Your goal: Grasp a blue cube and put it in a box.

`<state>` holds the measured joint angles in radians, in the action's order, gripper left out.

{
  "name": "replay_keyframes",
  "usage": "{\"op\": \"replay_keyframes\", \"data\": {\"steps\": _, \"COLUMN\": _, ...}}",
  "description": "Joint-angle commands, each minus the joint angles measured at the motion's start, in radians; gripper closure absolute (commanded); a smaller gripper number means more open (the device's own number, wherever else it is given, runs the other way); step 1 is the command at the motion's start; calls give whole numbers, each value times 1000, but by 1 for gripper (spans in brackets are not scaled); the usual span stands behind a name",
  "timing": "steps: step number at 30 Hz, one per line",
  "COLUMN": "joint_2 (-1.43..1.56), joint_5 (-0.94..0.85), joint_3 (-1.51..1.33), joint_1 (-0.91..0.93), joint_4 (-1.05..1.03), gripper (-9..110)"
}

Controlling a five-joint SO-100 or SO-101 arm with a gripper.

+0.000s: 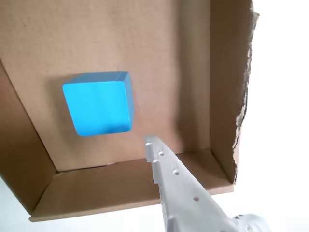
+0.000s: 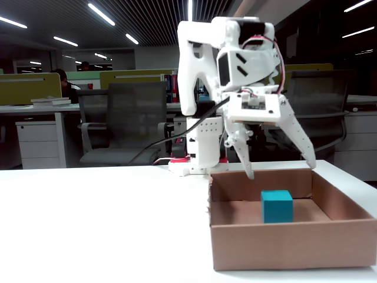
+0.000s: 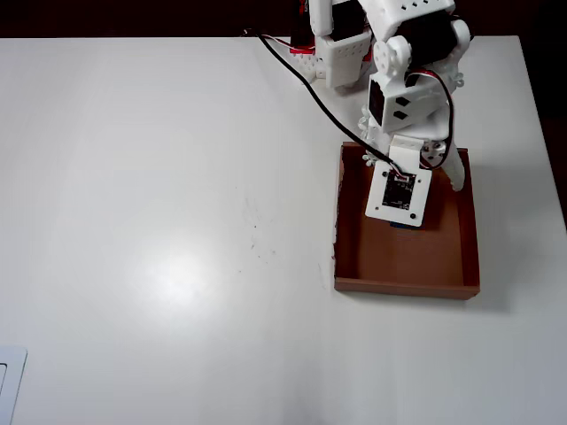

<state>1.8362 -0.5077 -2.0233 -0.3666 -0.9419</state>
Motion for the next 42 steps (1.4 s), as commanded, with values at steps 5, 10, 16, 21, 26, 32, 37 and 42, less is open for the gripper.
{"op": "replay_keyframes", "data": {"steps": 5, "joint_2": 158, "joint_5": -21, "joint_3": 72, "joint_1": 0, "joint_4": -86, "gripper": 65}}
{"op": "replay_keyframes", "data": {"steps": 10, "joint_2": 267, "joint_5": -21, "joint_3": 32, "joint_1": -2, "joint_4": -98, "gripper": 67}}
{"op": "replay_keyframes", "data": {"steps": 16, "joint_2": 431, "joint_5": -28, "joint_3": -71, "joint_1": 3, "joint_4": -101, "gripper": 68}}
{"op": "replay_keyframes", "data": {"steps": 21, "joint_2": 578, "joint_5": -46, "joint_3": -183, "joint_1": 6, "joint_4": -72, "gripper": 70}}
{"op": "replay_keyframes", "data": {"steps": 26, "joint_2": 749, "joint_5": -57, "joint_3": -333, "joint_1": 9, "joint_4": -18, "gripper": 70}}
{"op": "replay_keyframes", "data": {"steps": 32, "joint_2": 940, "joint_5": -57, "joint_3": -523, "joint_1": 15, "joint_4": 21, "gripper": 71}}
{"op": "replay_keyframes", "data": {"steps": 37, "joint_2": 1104, "joint_5": -57, "joint_3": -673, "joint_1": 17, "joint_4": 44, "gripper": 71}}
{"op": "replay_keyframes", "data": {"steps": 42, "joint_2": 1233, "joint_5": -57, "joint_3": -811, "joint_1": 31, "joint_4": 100, "gripper": 72}}
